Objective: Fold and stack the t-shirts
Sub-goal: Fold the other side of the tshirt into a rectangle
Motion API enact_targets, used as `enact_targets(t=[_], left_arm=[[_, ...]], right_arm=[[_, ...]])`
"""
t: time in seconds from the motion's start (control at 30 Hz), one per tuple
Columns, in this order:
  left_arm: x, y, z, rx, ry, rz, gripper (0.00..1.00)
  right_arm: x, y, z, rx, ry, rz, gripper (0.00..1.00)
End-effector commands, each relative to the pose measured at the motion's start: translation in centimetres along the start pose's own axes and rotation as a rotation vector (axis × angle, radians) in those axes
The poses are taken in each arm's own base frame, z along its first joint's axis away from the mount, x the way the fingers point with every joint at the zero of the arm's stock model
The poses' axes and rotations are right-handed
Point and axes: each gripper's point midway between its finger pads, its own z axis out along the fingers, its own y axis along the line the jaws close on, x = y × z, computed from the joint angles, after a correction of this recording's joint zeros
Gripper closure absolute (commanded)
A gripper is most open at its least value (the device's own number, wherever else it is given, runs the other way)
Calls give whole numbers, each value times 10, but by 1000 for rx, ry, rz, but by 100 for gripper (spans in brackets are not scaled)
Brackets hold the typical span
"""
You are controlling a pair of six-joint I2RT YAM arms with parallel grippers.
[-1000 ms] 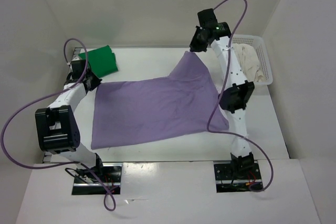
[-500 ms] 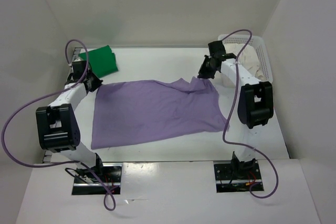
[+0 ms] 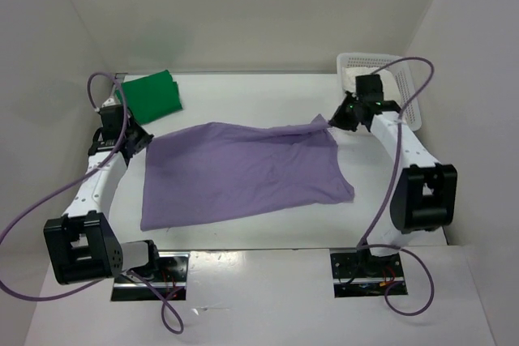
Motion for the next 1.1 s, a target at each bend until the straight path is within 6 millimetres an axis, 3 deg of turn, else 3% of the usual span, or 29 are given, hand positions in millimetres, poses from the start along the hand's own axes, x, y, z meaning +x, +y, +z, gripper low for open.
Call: enact_targets(t=[0.0, 0.17, 0.27, 0.33, 0.63, 0.83, 0.93, 0.97, 1.0, 1.07], left_arm=[[10, 19, -5, -73, 24, 43, 100], [6, 32, -9, -154, 24, 75, 100], [12, 45, -10, -220, 44, 82, 100], [16, 50, -14, -240, 60, 85, 100], [30, 76, -27, -351, 102, 123, 100], [29, 75, -32, -347, 95, 122, 100], [28, 77, -32, -355, 91, 124, 100], [28, 77, -32, -355, 91, 124, 98], [28, 77, -32, -355, 91, 124, 84], [25, 77, -34, -360, 77, 124, 68]], right_arm=[[2, -14, -28, -13, -35, 37, 100], [40, -56, -36, 38, 26, 99, 100], [54, -64, -47, 38, 33, 108, 100], [59, -63, -55, 24, 28, 105, 100], [79, -77, -48, 70, 96, 123, 99], [91, -70, -61, 82, 104, 89, 97], [94, -70, -66, 86, 109, 99, 91], [97, -72, -67, 94, 121, 102, 86], [99, -70, -67, 91, 125, 95, 82], [96, -68, -71, 85, 117, 93, 79]])
